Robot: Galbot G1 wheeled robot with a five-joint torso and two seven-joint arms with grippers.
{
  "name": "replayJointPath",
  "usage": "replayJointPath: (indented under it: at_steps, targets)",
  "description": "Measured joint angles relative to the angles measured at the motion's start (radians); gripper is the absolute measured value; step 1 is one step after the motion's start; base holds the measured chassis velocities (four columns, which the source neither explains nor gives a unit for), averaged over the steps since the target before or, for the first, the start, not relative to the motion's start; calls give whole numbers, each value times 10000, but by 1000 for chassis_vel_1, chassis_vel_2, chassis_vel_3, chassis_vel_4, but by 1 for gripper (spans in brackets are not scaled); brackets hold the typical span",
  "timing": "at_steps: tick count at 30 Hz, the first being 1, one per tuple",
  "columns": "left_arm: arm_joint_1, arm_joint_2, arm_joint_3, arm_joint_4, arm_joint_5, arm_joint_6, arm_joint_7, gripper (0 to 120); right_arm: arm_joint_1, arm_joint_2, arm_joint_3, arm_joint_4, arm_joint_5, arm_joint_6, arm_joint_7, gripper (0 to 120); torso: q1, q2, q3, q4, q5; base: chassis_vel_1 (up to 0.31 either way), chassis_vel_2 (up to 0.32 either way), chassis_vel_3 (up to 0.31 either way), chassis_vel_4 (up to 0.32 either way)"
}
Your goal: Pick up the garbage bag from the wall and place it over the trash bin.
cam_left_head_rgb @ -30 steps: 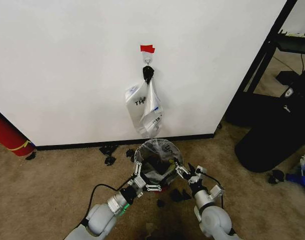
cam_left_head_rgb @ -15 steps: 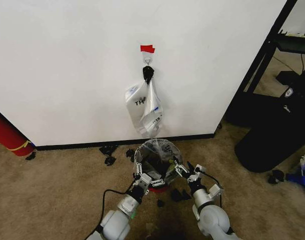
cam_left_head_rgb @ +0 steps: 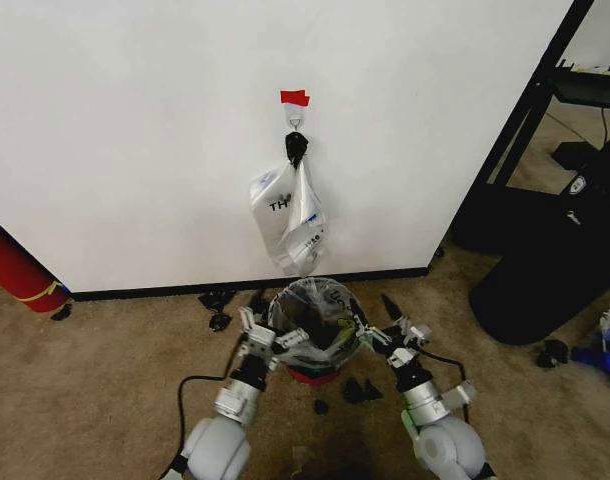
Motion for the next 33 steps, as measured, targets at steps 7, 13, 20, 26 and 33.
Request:
replayJointPath:
  at_steps: [7, 13, 20, 26, 33]
  targets:
    - [68, -177, -1283, -186, -963, -274, -202, 100, -773, 729, 1235, 752, -2473, 1252, 1448, 100, 0, 0, 0, -1, -2, 0, 0, 0, 0]
    - [126, -25, -2484, -158, -1739, -891, 60, 100, -1174, 1225, 1938, 1158, -2469, 1473, 2307, 100, 0, 0, 0, -1, -2, 0, 0, 0, 0]
    - [46, 485, -3231, 70, -2958, -1548, 841, 100, -1626, 1650, 2009, 1258, -2231, 1640, 1651, 100, 0, 0, 0, -1, -1, 0, 0, 0, 0]
    - [31, 586, -2732, -212, -3215, -1174, 978, 100, -1639, 1842, 1690, 1298, -2623, 1640, 1690, 100, 0, 0, 0, 0, 1, 0, 0, 0, 0]
    - [27, 522, -2471, -310, -3220, -1010, 948, 100, -1506, 1816, 1610, 1395, -2646, 1607, 1727, 100, 0, 0, 0, 0, 1, 0, 0, 0, 0]
